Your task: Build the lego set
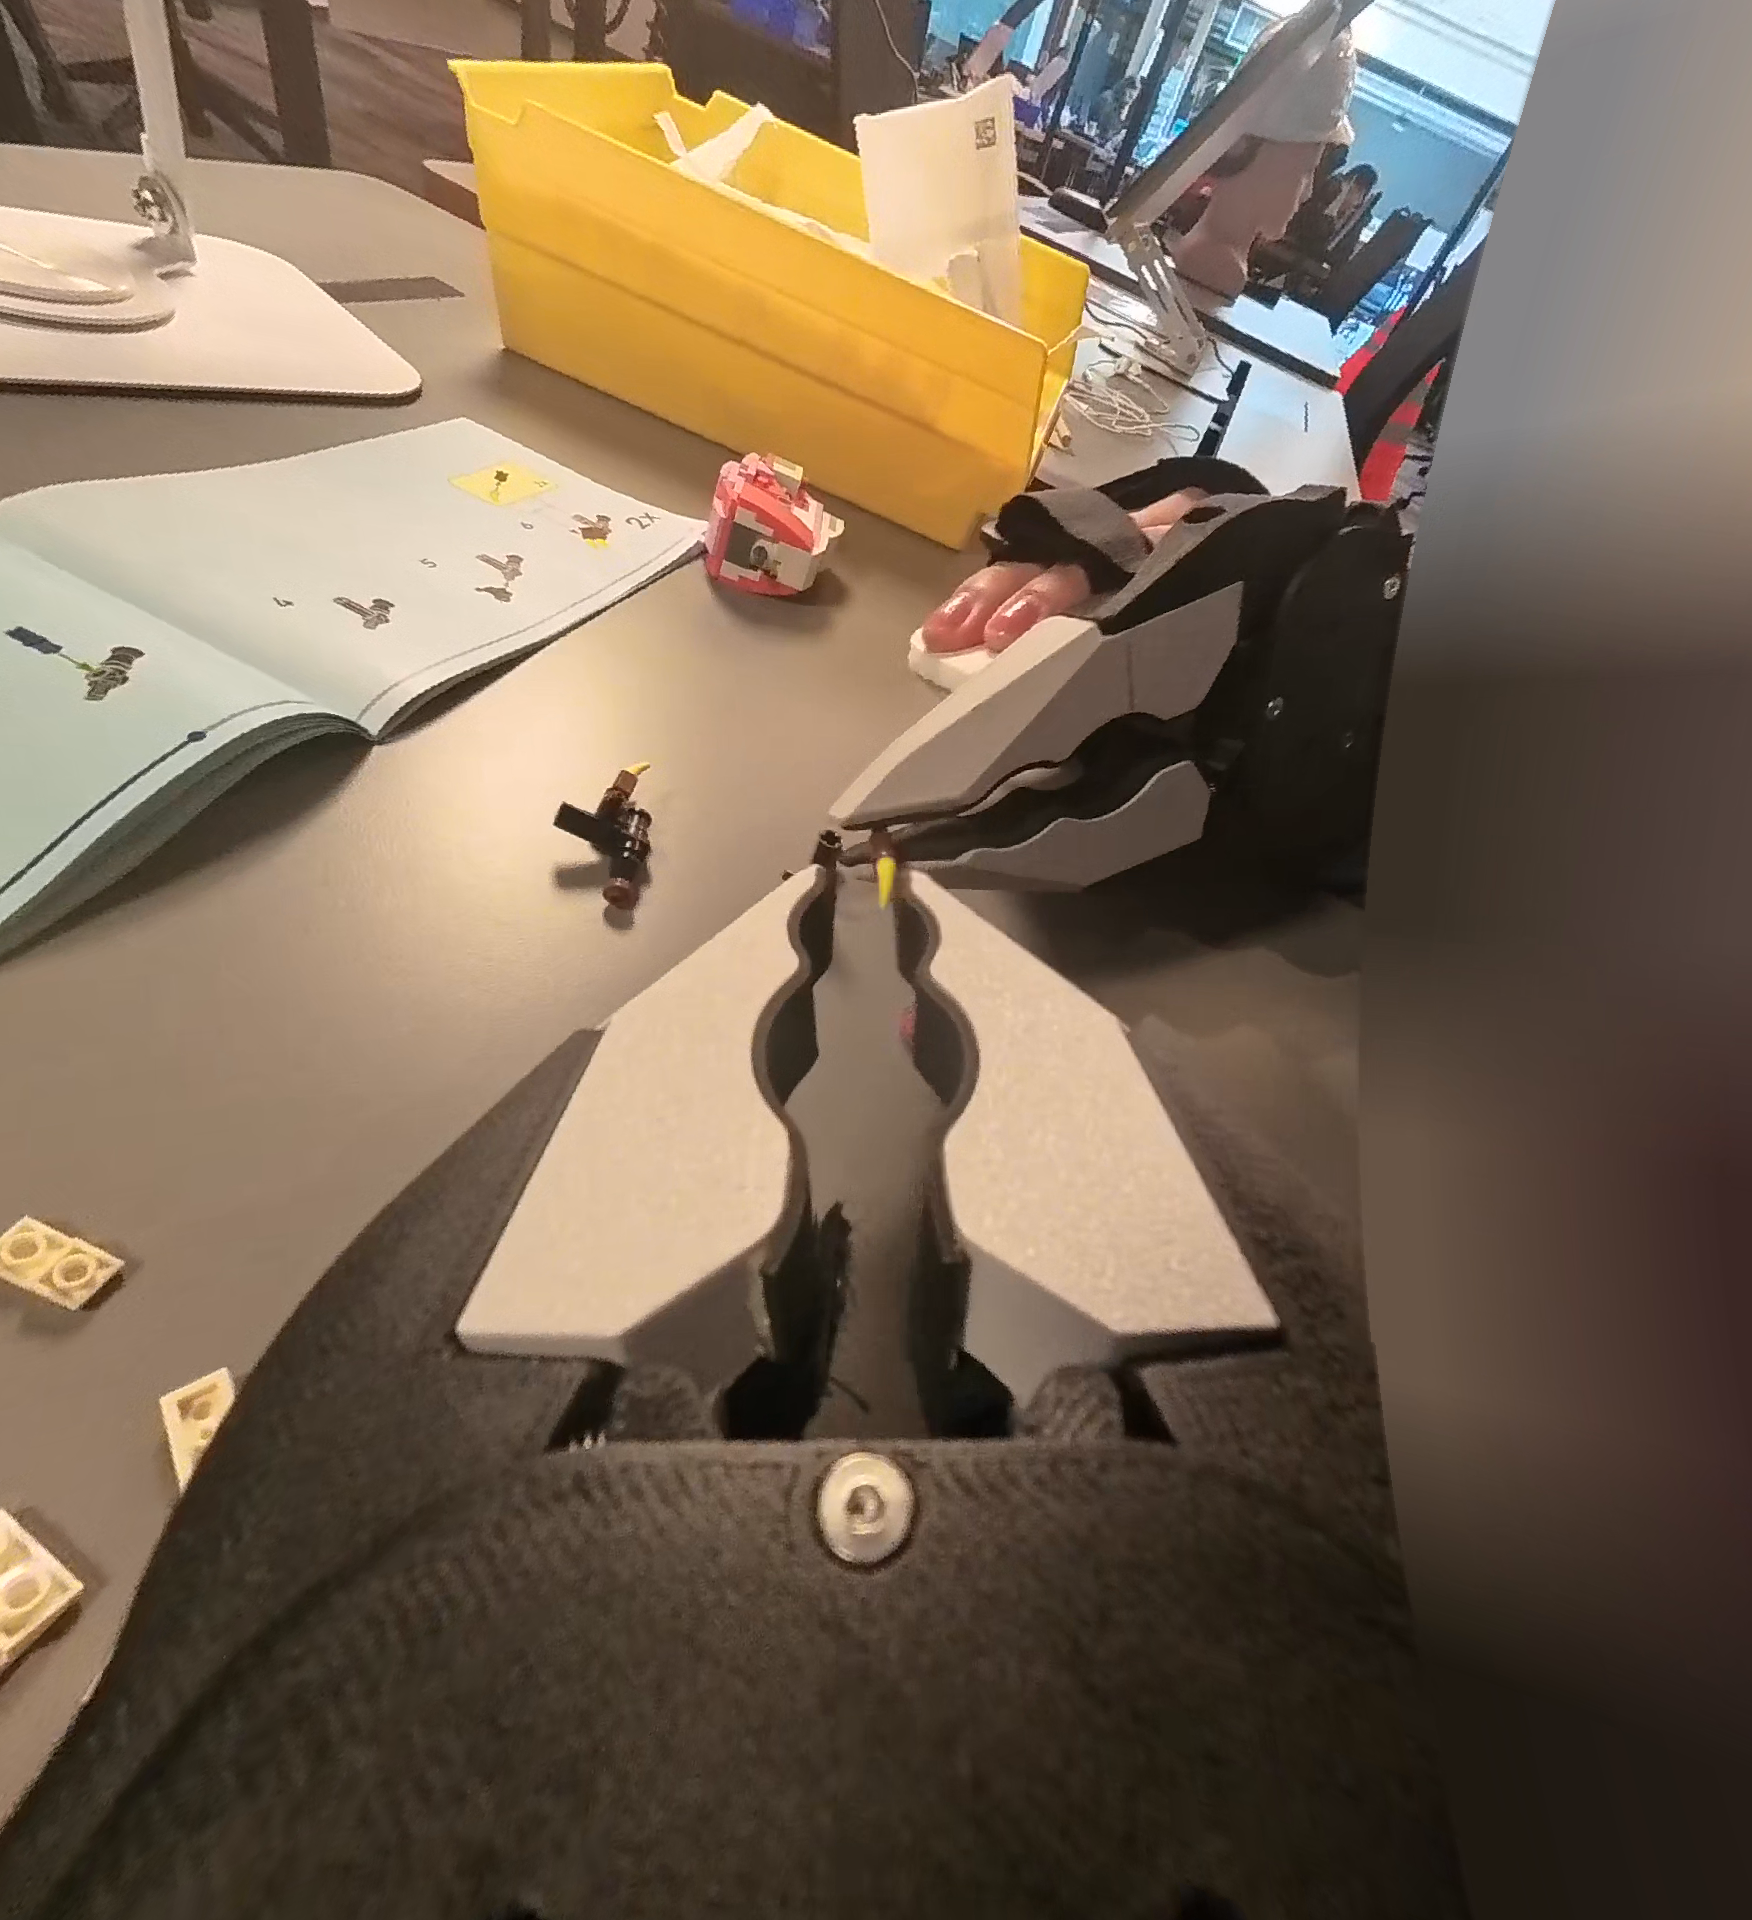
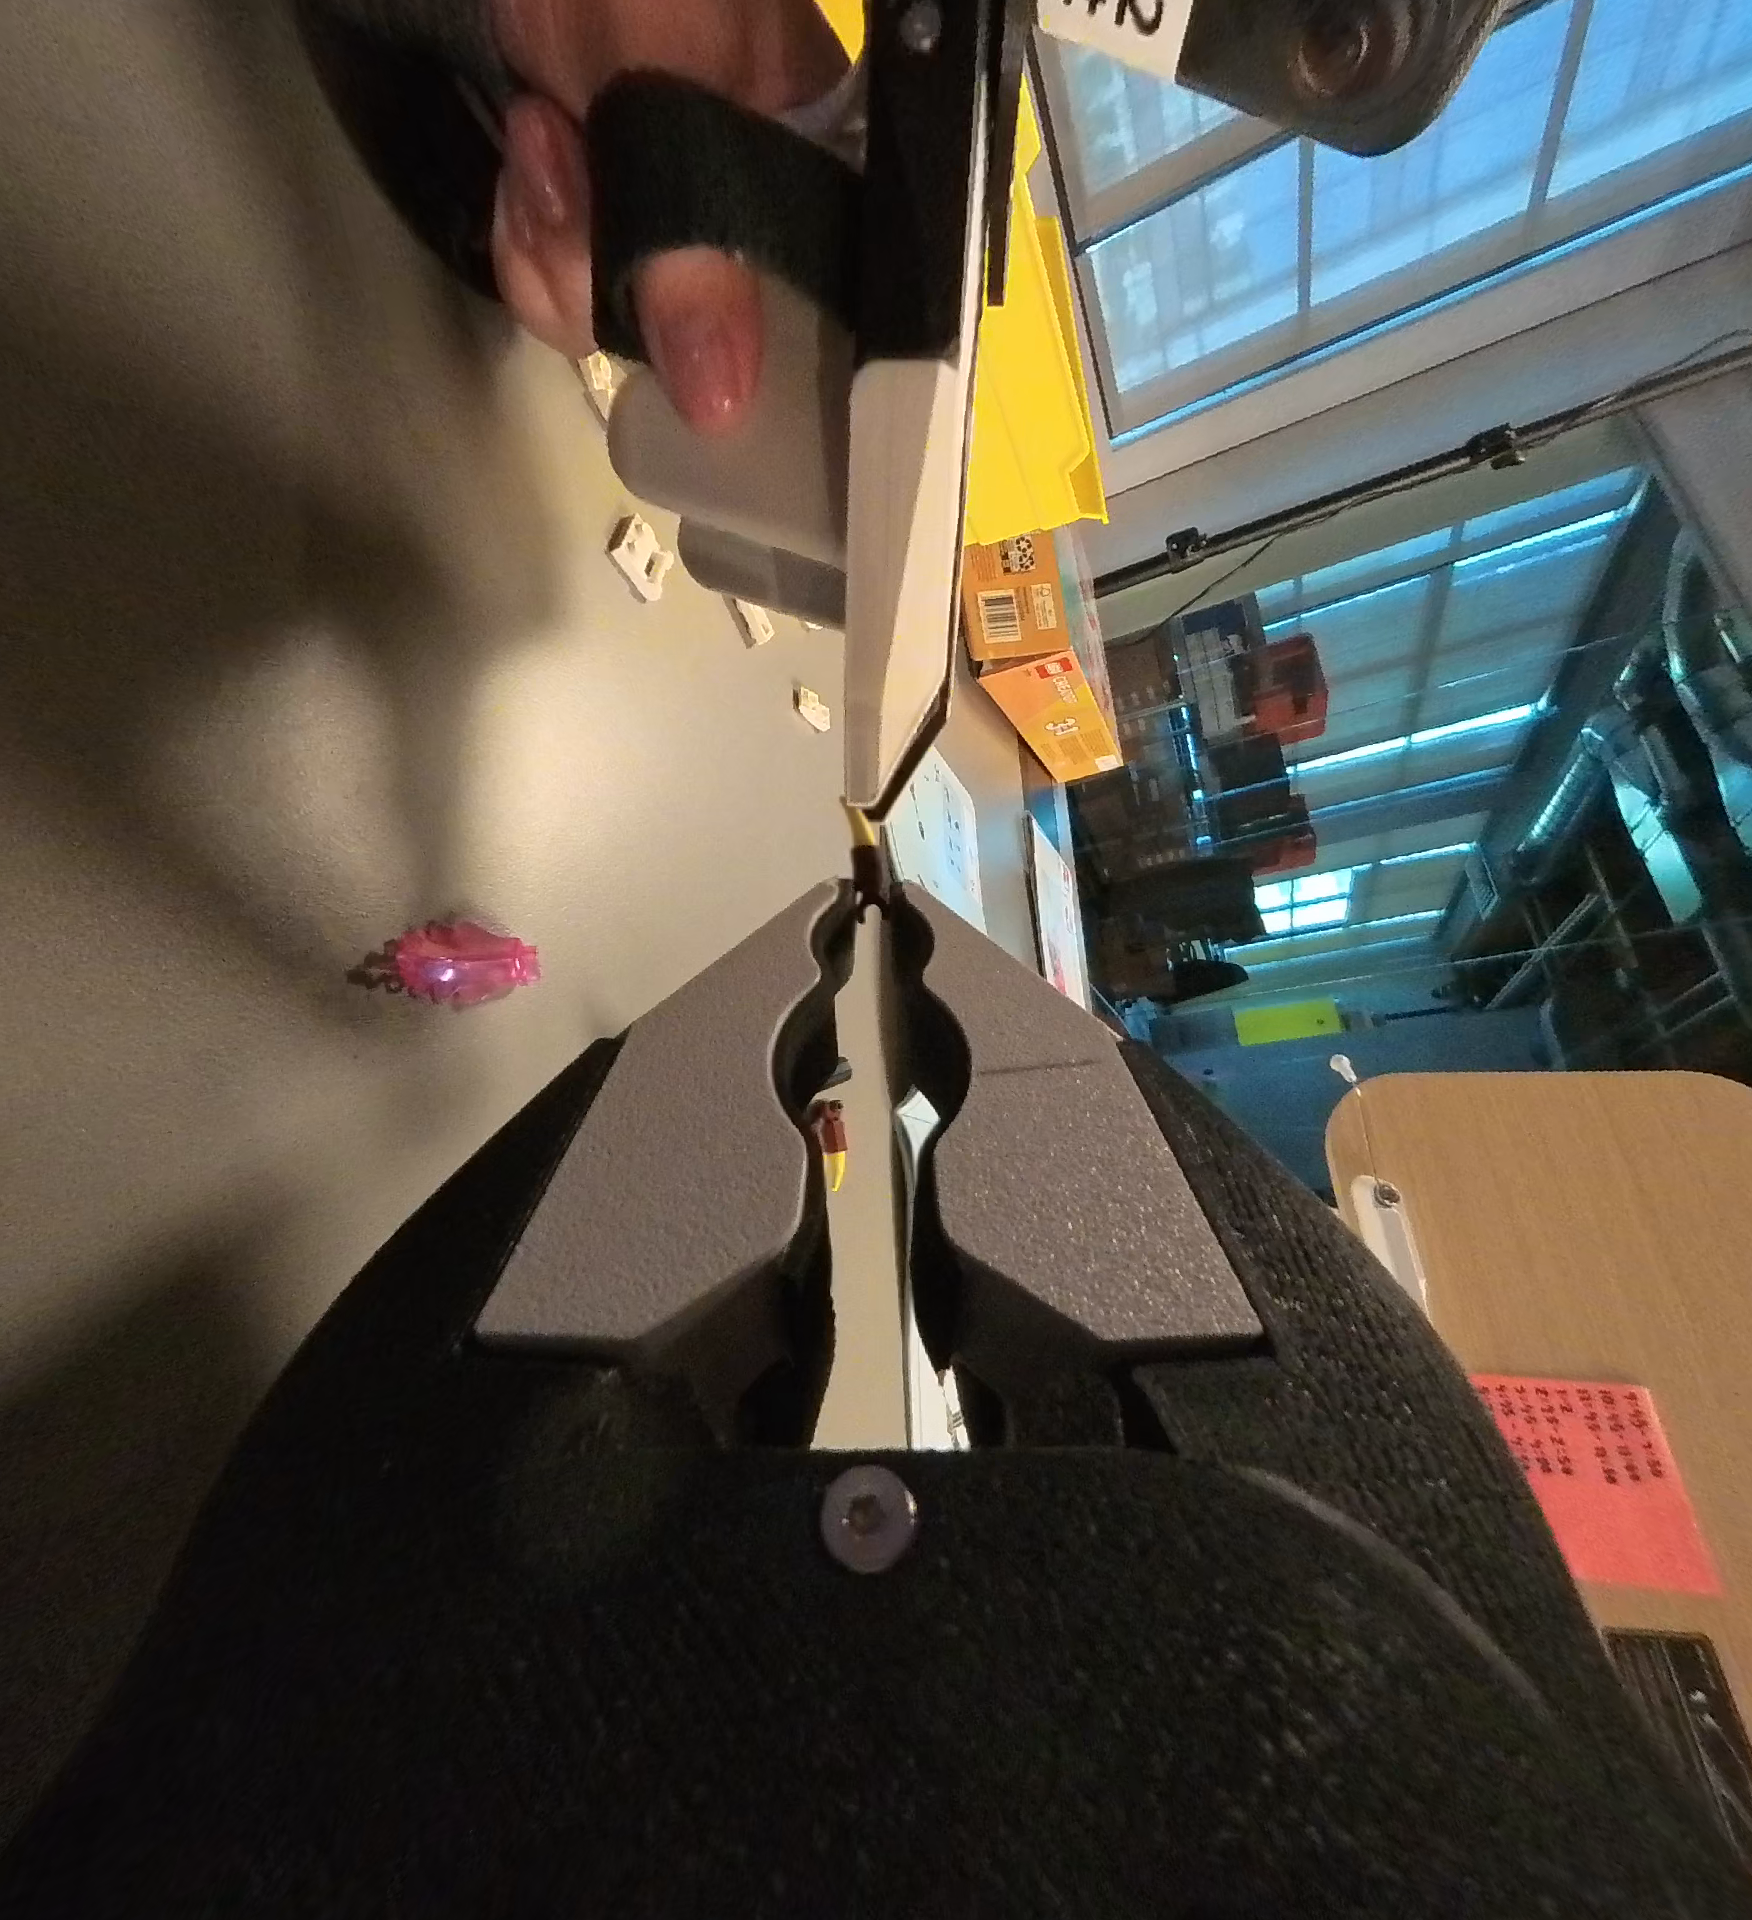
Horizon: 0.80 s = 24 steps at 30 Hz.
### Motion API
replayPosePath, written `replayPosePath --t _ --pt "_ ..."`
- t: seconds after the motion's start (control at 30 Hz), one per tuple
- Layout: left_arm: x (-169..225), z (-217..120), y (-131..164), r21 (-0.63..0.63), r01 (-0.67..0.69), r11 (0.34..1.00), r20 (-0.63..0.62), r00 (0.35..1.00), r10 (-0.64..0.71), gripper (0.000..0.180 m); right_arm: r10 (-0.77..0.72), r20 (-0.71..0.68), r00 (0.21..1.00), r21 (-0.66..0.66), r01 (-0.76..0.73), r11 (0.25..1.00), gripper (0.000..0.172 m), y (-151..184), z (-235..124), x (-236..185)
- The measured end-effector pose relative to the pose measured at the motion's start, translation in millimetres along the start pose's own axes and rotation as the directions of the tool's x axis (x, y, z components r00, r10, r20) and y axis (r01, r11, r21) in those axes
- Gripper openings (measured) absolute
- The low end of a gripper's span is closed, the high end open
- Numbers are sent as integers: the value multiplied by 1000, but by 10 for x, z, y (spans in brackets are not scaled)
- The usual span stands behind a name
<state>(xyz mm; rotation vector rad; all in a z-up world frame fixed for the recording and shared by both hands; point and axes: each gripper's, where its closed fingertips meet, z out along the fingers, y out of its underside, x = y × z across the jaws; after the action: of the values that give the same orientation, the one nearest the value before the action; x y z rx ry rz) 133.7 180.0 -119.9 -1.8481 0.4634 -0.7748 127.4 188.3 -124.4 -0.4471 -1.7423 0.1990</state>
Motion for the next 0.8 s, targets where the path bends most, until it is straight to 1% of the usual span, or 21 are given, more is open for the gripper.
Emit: replayPosePath --t 0.23,0.8 --pt "20 29 35 -28 -47 999 19 999 47 16 0 -9 1000 -1 0 1000 4 3 -3 18" --pt "15 21 24 -20 -25 1000 7 1000 25 17 -1 -7 1000 7 1 1000 4 -10 -2 19"
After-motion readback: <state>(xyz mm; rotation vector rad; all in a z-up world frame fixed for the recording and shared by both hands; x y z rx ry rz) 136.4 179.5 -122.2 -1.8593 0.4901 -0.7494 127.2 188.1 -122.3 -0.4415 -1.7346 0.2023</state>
